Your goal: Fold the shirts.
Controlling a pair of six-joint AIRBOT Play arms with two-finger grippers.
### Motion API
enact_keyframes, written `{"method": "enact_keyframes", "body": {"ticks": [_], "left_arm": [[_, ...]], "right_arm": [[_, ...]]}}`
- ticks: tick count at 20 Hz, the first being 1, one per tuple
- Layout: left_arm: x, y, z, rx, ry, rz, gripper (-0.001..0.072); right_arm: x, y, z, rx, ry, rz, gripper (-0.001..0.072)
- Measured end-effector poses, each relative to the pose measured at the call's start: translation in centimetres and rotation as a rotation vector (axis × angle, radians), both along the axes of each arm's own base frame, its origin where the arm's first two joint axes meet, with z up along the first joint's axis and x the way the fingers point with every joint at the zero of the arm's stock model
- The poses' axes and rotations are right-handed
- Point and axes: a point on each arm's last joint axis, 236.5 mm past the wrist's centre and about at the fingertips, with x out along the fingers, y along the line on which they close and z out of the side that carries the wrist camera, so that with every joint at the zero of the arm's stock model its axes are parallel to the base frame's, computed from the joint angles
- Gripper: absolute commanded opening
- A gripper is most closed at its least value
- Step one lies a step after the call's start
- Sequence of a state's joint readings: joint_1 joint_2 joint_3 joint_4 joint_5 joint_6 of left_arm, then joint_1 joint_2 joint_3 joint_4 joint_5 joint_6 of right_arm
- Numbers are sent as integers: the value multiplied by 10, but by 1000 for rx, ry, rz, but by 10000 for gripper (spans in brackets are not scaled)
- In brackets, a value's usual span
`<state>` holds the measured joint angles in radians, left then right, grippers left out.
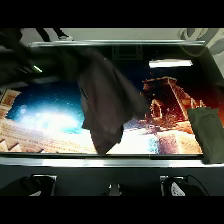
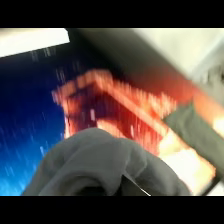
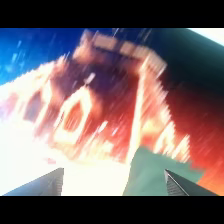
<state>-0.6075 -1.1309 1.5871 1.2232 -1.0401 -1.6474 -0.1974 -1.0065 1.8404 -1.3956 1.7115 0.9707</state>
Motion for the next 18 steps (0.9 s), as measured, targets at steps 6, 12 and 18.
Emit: {"method": "enact_keyframes", "body": {"ticks": [6,12,18], "left_arm": [[-35,-50,-202,196,348,-79,144],[-2,-28,-217,258,445,-60,720],[-37,102,-210,395,593,56,649]], "right_arm": [[21,-5,-107,66,325,-7,669],[40,24,-186,228,522,71,691],[13,77,-260,454,719,159,687]]}}
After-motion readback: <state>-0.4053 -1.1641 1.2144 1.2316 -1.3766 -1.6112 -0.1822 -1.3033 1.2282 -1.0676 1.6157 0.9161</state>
